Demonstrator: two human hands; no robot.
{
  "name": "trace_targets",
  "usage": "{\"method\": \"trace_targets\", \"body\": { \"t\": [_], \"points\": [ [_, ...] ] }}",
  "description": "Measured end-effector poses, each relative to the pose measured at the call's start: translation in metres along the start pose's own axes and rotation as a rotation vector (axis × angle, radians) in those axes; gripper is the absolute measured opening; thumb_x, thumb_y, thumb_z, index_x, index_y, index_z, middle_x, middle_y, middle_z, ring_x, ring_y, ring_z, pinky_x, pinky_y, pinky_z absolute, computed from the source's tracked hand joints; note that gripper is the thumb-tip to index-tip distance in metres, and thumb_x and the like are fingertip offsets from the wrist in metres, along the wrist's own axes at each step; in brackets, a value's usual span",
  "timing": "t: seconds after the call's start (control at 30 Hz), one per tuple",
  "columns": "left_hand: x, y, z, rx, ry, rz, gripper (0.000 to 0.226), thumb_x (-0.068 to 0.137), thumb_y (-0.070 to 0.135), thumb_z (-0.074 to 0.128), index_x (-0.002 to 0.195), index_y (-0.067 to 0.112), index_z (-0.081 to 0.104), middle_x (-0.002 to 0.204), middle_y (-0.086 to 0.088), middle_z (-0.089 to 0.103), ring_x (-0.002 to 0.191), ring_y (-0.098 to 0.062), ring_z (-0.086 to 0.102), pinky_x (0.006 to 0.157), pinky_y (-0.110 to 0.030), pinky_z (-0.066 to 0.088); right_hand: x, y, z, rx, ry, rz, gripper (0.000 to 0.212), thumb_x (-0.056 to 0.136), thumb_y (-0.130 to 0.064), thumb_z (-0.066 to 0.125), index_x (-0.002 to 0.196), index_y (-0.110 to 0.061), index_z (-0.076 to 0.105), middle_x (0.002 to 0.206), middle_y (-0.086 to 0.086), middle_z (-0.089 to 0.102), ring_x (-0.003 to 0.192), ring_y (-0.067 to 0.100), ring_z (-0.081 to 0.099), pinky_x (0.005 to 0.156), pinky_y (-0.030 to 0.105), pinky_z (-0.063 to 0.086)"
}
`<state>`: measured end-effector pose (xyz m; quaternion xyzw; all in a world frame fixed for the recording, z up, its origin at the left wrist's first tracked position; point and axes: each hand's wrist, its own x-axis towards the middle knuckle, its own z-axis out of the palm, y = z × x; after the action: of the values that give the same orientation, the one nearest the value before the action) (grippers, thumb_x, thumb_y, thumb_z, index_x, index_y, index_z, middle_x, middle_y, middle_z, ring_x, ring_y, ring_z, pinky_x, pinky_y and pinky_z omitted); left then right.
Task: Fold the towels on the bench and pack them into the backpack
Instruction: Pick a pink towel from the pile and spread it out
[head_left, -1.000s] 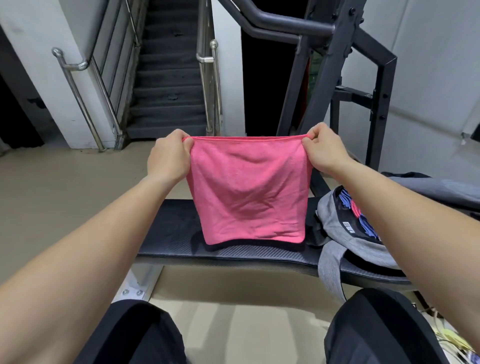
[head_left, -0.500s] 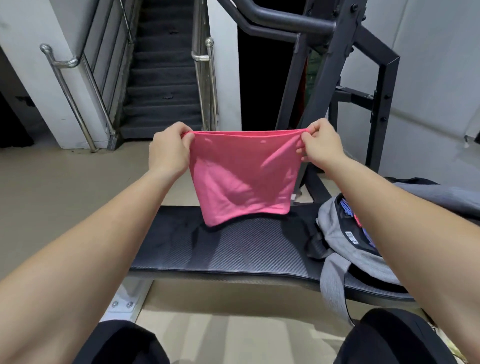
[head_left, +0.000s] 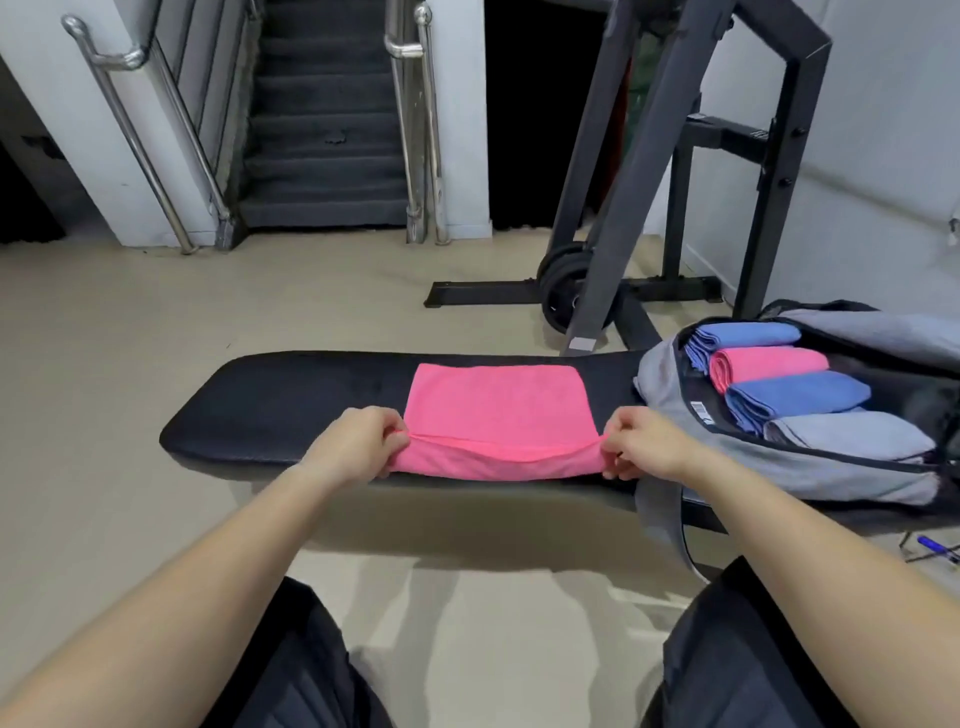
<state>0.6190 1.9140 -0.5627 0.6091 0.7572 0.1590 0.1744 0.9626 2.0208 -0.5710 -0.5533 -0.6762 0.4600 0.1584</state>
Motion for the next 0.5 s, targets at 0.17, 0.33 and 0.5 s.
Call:
{"method": "trace_targets", "body": {
  "t": [0.17, 0.33, 0.5],
  "points": [
    [0.003, -0.008, 0.001, -0.037, -0.040, -0.003, 0.017, 0.094, 0.020, 0.057, 0.079, 0.021, 0.066, 0.064, 0.002, 0.072, 0.053, -0.012, 0.070, 0.070, -0.035, 0.060, -0.001, -0.001, -0.001, -0.078, -0.070, 0.029, 0.010, 0.089, -0.002, 0.049, 0.081, -0.008, 0.050, 0.075, 0.017, 0.068, 0.061, 0.029, 0.071, 0.050, 0.028, 0.048],
    [0.024, -0.011, -0.008, -0.089, 0.029, 0.034, 0.017, 0.096, 0.019, 0.058, 0.081, 0.021, 0.067, 0.060, 0.001, 0.071, 0.053, -0.013, 0.069, 0.071, -0.033, 0.058, 0.020, -0.014, -0.007, -0.127, 0.112, -0.101, 0.008, 0.089, -0.002, 0.053, 0.084, -0.008, 0.053, 0.057, 0.007, 0.062, 0.047, 0.016, 0.060, 0.039, 0.019, 0.036],
    [0.066, -0.014, -0.015, -0.121, 0.140, 0.042, 0.017, 0.096, 0.026, 0.060, 0.082, 0.029, 0.068, 0.070, 0.008, 0.071, 0.067, -0.008, 0.067, 0.066, -0.027, 0.050, 0.063, -0.018, -0.015, -0.132, 0.175, -0.176, 0.014, 0.091, -0.002, 0.057, 0.093, -0.014, 0.065, 0.059, -0.002, 0.061, 0.054, 0.011, 0.059, 0.058, 0.021, 0.045]
  ]
}}
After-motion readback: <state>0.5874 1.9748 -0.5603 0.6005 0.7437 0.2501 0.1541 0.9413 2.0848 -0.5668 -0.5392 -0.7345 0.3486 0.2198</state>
